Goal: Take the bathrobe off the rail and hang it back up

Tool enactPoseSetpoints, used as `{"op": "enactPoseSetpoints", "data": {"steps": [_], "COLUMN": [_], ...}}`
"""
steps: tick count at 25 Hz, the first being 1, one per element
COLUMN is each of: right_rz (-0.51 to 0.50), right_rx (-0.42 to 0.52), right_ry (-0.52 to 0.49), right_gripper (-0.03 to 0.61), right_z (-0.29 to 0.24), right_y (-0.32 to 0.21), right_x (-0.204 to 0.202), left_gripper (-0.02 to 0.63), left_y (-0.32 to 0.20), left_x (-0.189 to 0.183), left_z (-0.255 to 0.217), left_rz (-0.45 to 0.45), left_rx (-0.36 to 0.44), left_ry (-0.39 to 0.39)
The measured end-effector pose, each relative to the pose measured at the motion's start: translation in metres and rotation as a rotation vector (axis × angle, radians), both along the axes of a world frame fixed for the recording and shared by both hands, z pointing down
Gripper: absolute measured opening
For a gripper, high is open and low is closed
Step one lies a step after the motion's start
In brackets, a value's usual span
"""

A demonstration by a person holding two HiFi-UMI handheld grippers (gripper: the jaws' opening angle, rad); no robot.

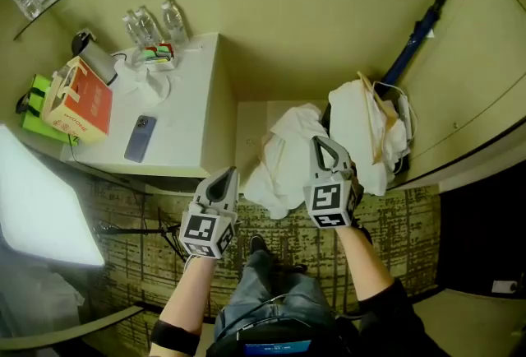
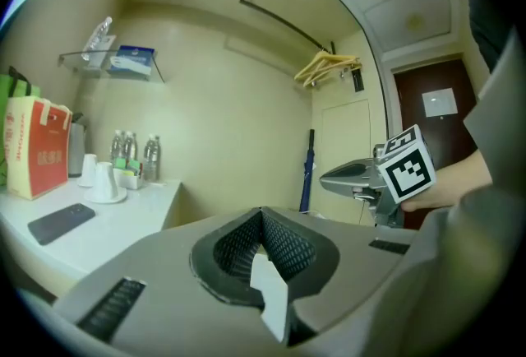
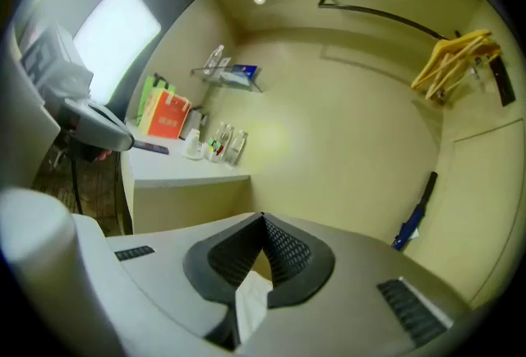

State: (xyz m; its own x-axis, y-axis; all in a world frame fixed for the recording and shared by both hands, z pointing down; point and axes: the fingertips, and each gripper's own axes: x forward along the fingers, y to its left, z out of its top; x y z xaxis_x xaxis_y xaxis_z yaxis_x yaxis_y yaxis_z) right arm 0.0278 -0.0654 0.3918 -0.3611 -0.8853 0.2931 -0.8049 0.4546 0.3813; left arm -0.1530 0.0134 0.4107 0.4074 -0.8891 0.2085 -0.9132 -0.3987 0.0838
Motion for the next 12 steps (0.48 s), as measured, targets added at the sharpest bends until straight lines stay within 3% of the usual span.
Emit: {"op": "enactPoseSetpoints", "data": {"steps": [6, 12], "right_rz": [0.041, 0.056], "right_rx": [-0.044, -0.061], "right_ry": [-0.188, -0.270], "right_gripper": [0.020, 0.020], "right_z": [-0.071, -0.087], "right_y": [0.061, 0.108], "right_x": [0.054, 0.087], "left_gripper": [0.002, 0.002], "left_y": [0.032, 0.057], "left_x": [0.001, 0.008], "left_z": [-0.073, -0.119], "left_rz": [0.000, 0.004], "left_rx": [0.034, 0.080], "left_ry": [-0.004, -0.023]}}
